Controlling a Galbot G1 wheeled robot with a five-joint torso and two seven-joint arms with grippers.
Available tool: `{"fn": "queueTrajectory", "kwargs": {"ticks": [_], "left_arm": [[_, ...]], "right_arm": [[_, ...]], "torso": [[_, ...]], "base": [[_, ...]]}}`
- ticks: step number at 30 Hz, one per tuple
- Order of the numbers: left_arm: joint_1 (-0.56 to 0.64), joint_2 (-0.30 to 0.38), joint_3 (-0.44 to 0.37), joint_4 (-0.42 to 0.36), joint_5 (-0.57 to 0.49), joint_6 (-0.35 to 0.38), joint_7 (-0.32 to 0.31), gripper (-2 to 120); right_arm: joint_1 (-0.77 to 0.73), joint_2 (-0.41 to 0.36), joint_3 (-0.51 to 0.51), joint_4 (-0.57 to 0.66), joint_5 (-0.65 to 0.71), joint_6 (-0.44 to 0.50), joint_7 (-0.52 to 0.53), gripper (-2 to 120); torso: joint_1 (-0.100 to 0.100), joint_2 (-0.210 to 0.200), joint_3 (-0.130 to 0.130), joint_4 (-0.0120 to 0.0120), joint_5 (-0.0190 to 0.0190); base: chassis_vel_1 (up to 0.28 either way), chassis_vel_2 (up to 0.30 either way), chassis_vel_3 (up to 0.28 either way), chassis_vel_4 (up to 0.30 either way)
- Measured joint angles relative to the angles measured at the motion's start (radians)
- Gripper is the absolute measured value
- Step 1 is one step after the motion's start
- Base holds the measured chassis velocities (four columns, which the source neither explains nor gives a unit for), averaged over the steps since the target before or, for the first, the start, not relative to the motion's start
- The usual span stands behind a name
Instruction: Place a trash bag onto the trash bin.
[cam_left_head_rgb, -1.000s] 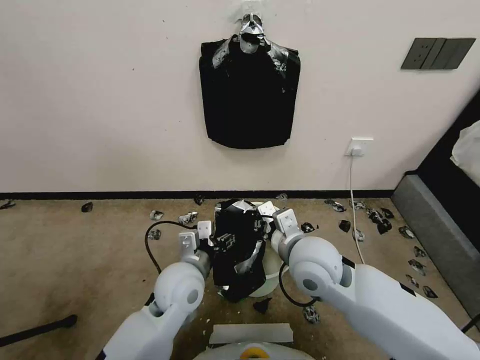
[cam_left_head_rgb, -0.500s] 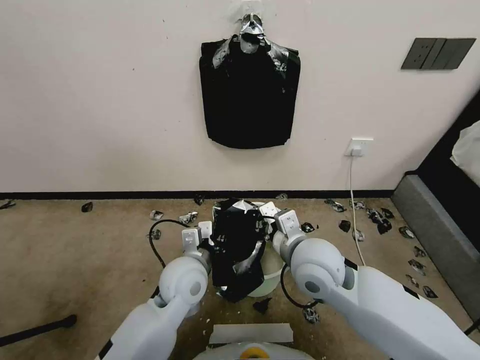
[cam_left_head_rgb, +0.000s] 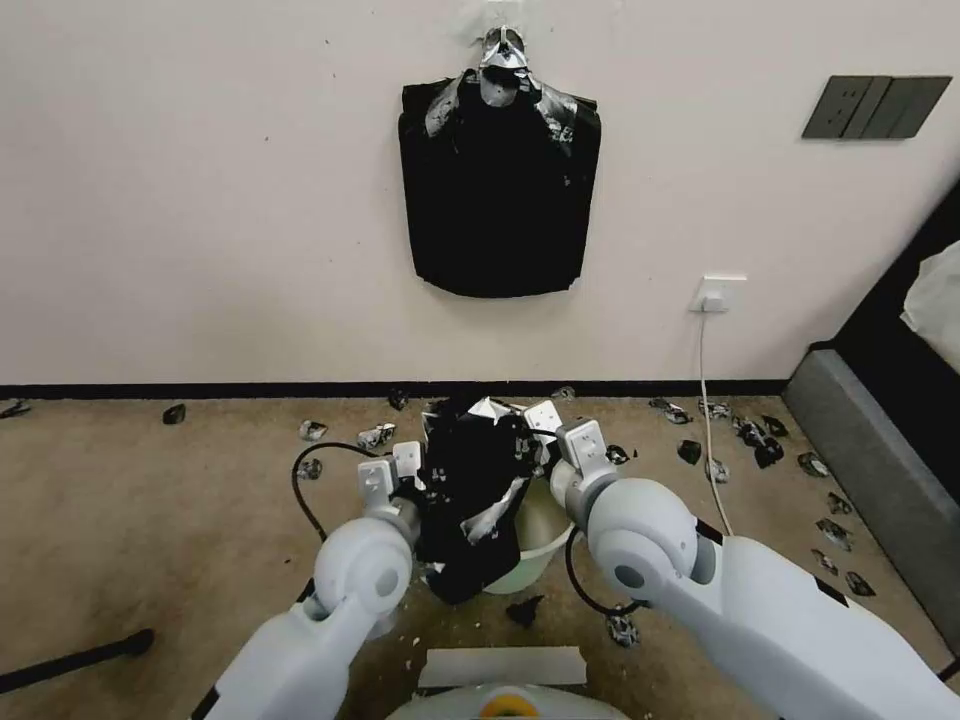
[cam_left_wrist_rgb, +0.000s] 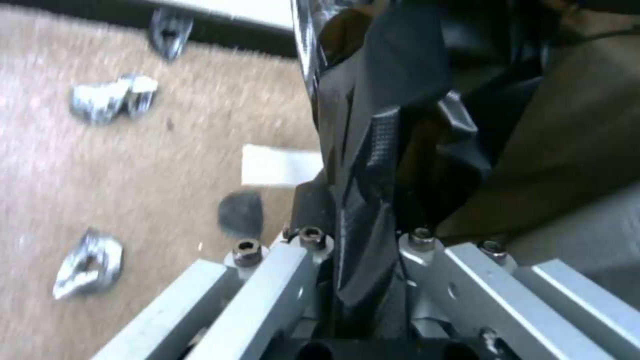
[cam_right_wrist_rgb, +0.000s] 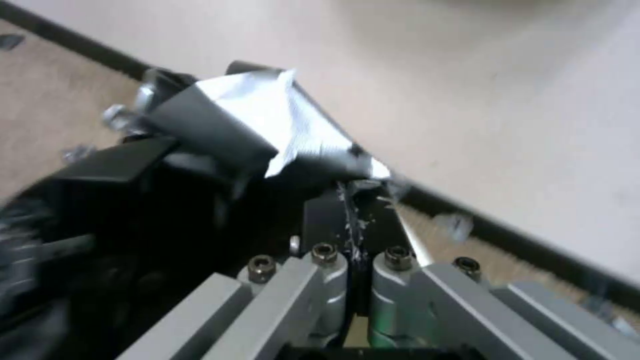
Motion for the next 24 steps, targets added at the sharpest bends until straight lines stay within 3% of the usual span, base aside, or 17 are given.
{"fn": "queueTrajectory", "kwargs": {"ticks": [6, 7, 9, 14, 18, 19, 24], "left_arm": [[0.041, 0.022, -0.021, -0.041, 0.072, -0.074, 0.107, 7], [0.060, 0.032, -0.036, -0.066, 0.105, -0.121, 0.162, 7], [0.074, 0.043, -0.048, -0.093, 0.134, -0.161, 0.204, 7], [0.085, 0.053, -0.056, -0.112, 0.172, -0.195, 0.238, 7], [0.089, 0.068, -0.060, -0.136, 0.207, -0.228, 0.273, 7], [0.087, 0.084, -0.060, -0.152, 0.234, -0.263, 0.311, 7], [0.089, 0.124, -0.068, -0.165, 0.255, -0.338, 0.394, 7]], "right_arm": [[0.017, -0.021, 0.023, -0.012, -0.082, 0.044, -0.049, 0], [0.035, -0.043, 0.040, -0.014, -0.127, 0.069, -0.073, 0], [0.051, -0.074, 0.055, 0.015, -0.140, 0.072, -0.084, 0], [0.056, -0.104, 0.074, 0.032, -0.145, 0.072, -0.092, 0], [0.048, -0.164, 0.112, 0.053, -0.146, 0.074, -0.107, 0], [0.036, -0.216, 0.149, 0.074, -0.135, 0.075, -0.117, 0], [0.026, -0.320, 0.187, 0.136, -0.009, 0.072, -0.110, 0]], "torso": [[0.000, 0.000, 0.000, 0.0000, 0.0001], [0.000, 0.000, 0.000, 0.0001, 0.0001], [0.000, 0.000, 0.000, 0.0000, 0.0001], [0.000, 0.000, 0.000, 0.0001, 0.0001], [0.000, 0.000, 0.000, 0.0000, 0.0001], [0.000, 0.000, 0.000, -0.0001, 0.0003], [0.000, 0.000, 0.000, 0.0000, 0.0002]], "base": [[0.000, 0.000, 0.000, 0.000], [0.000, 0.000, 0.000, 0.000], [0.000, 0.000, 0.000, 0.000], [0.000, 0.000, 0.000, 0.000], [0.000, 0.000, 0.000, 0.000], [0.000, 0.000, 0.000, 0.000], [0.000, 0.000, 0.000, 0.000]]}}
